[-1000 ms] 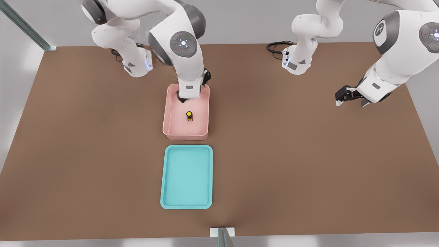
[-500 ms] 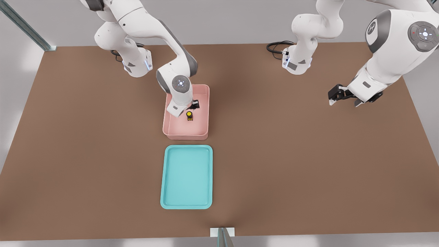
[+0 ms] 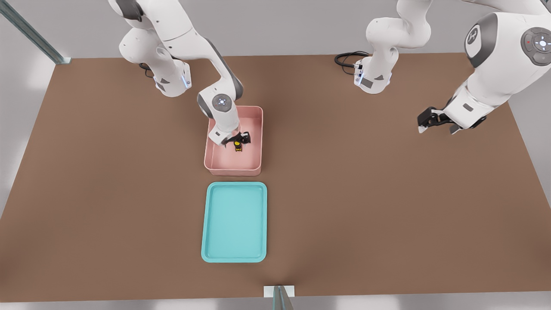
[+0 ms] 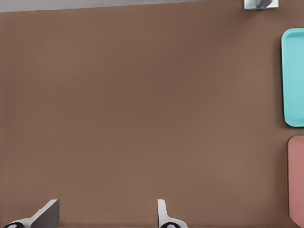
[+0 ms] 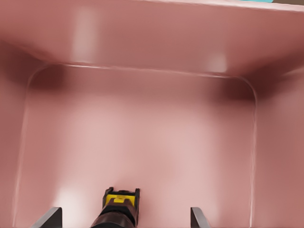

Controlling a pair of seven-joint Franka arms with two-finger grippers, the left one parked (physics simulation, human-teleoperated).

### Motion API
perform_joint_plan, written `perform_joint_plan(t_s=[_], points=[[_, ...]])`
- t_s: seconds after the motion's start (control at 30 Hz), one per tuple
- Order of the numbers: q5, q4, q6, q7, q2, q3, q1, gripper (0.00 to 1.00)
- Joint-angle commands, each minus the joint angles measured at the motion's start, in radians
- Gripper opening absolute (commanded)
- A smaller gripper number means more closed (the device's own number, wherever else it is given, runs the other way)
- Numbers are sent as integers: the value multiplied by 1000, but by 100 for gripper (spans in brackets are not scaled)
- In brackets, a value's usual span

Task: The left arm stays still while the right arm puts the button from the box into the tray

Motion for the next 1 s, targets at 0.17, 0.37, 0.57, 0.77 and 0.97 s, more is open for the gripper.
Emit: perform_joint_plan(t_s=[0.17, 0.37, 0.57, 0.77, 0.97], points=[[1, -24, 196, 127, 52, 38, 0, 100], [1, -42, 225, 108, 63, 38, -2, 57], [1, -30, 198, 81, 43, 37, -14, 45], [7, 326, -291, -120, 6, 18, -145, 44], [166, 953, -431, -418, 446, -6, -307, 44]])
